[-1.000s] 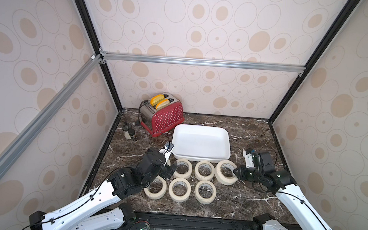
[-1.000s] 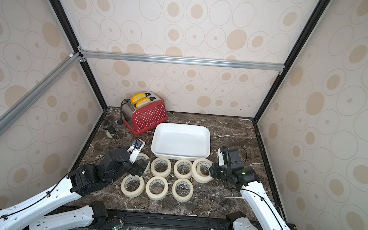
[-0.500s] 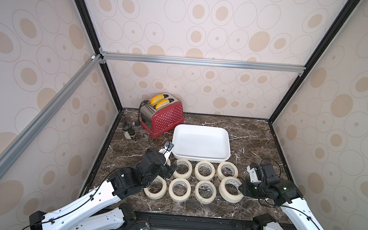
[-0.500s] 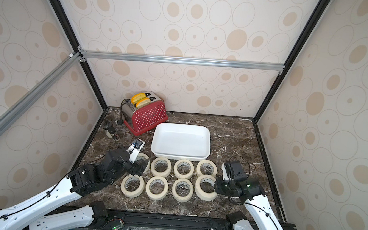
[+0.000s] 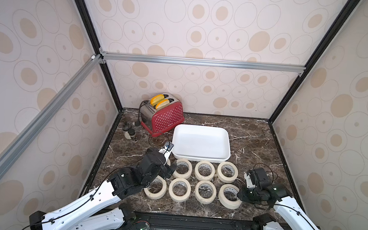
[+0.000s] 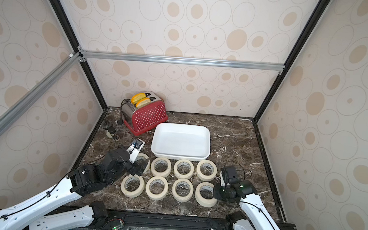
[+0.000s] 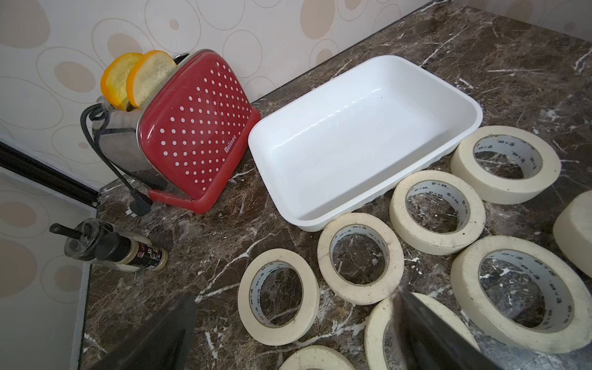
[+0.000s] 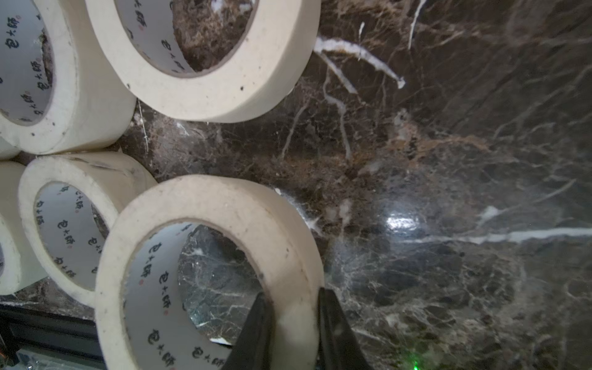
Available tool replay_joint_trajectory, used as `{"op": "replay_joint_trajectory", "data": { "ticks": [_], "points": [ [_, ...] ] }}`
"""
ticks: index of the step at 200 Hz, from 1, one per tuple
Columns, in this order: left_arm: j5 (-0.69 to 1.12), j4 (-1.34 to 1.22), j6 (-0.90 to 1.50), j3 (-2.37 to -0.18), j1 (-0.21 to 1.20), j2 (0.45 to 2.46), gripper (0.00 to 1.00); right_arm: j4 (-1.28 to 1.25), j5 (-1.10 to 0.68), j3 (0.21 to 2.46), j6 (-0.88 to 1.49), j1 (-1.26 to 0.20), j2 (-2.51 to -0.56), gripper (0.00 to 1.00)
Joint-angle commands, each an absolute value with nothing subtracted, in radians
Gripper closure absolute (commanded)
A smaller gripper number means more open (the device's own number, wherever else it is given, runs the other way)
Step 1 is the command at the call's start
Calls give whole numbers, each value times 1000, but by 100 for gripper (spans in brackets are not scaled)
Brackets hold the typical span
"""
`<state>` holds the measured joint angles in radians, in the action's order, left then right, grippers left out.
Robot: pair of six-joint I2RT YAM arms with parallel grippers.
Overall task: Take out the art tape in the storage box
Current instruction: Place the art tape at the center of the board.
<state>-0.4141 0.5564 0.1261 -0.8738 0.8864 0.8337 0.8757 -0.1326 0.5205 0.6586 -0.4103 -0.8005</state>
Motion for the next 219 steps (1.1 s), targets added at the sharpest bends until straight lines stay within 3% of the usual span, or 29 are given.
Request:
{"op": "replay_joint_trajectory", "data": {
  "ticks": [1,142,201,219],
  "points": [
    [-428,561,114,-910,881,825,1,801,-119,502,673,-416,-802,87],
    [-432,561,109,-910,881,842,1,663,-90,463,667,-416,-894,83],
    [-432,561,108,-913,881,851,1,704,-36,490,657,-416,-839,57],
    [-432,559,109,-913,881,853,1,731,-8,515,648,-416,-815,53]
  ]
}}
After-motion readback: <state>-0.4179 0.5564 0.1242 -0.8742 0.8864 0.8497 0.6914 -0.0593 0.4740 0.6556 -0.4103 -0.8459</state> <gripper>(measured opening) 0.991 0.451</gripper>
